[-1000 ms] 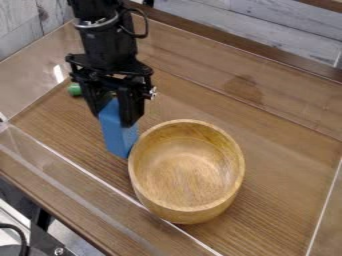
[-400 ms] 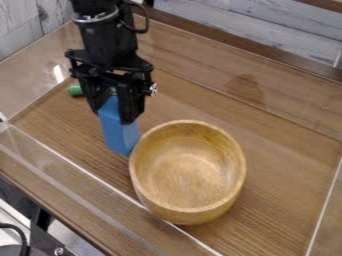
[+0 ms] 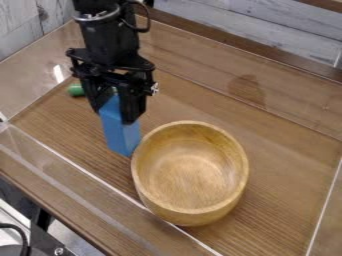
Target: Put the blue block in the brown bowl
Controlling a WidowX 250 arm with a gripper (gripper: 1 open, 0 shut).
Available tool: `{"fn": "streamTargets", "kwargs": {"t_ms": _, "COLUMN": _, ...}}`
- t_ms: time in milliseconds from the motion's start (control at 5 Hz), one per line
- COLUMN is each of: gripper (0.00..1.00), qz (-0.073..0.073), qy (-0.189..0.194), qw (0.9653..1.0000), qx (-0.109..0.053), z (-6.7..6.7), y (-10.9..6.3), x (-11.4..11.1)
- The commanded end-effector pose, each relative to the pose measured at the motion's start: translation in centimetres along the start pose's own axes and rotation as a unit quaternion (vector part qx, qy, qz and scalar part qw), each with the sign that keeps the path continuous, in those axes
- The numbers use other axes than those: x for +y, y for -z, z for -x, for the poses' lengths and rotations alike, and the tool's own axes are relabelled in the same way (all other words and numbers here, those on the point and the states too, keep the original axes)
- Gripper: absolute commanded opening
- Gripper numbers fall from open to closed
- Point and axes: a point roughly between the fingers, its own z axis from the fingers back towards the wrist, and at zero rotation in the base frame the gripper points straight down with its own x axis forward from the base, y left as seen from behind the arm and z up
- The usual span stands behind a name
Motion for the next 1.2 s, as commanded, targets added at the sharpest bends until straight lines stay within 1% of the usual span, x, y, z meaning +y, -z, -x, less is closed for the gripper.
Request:
{"fn": "streamTargets", "kwargs": {"t_ms": 0, "gripper": 0.0, "qz": -0.011, "qy": 0.019, "qw": 0.9991, "qx": -0.036, "z": -0.8, "y": -1.84, "x": -0.36}}
{"fn": "streamTargets", "kwargs": {"t_ms": 1000, "gripper": 0.0, "qz": -0.013, "qy": 0.042, "qw": 0.9984, "qx": -0.037, "z": -0.44, "y": -2.04, "x": -1.15}}
